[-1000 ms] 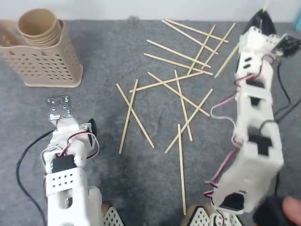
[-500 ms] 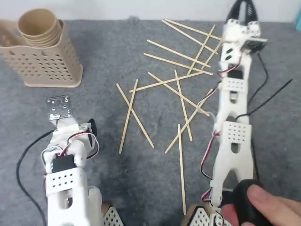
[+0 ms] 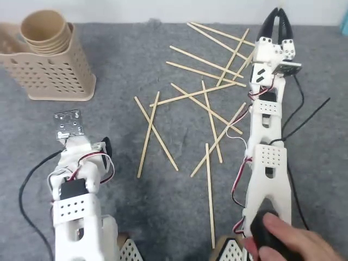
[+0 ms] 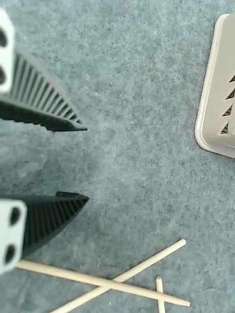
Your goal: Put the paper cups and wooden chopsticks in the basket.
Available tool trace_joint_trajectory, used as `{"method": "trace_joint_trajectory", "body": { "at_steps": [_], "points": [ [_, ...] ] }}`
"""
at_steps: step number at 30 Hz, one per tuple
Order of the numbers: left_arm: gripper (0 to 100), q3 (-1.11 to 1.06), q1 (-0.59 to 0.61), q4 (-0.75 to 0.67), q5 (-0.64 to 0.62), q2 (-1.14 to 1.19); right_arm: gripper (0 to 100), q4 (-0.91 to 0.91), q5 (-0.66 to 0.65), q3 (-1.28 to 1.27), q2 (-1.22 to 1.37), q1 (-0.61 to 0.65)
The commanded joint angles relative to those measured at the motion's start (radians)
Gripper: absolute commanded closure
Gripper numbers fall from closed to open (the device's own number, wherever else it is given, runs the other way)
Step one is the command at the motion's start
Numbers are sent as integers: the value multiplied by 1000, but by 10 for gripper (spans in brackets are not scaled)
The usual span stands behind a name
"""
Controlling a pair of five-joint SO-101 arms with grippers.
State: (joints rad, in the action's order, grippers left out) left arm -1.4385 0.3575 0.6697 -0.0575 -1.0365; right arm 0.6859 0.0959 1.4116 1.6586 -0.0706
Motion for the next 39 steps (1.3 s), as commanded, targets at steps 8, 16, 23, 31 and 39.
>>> {"method": "trace_joint_trajectory", "body": {
  "at_steps": [8,16,23,31,39],
  "points": [
    [802,7,9,-23,6,-21,992,-30,158,-44,-18,1],
    [802,8,9,-23,6,-21,993,-220,267,132,1,-5],
    [802,8,9,-25,6,-21,993,-854,578,270,-101,-56],
    [802,8,9,-25,6,-21,993,-1580,753,273,-372,-33],
    [802,8,9,-23,6,-21,993,-1991,724,272,-493,22]
  ]
}}
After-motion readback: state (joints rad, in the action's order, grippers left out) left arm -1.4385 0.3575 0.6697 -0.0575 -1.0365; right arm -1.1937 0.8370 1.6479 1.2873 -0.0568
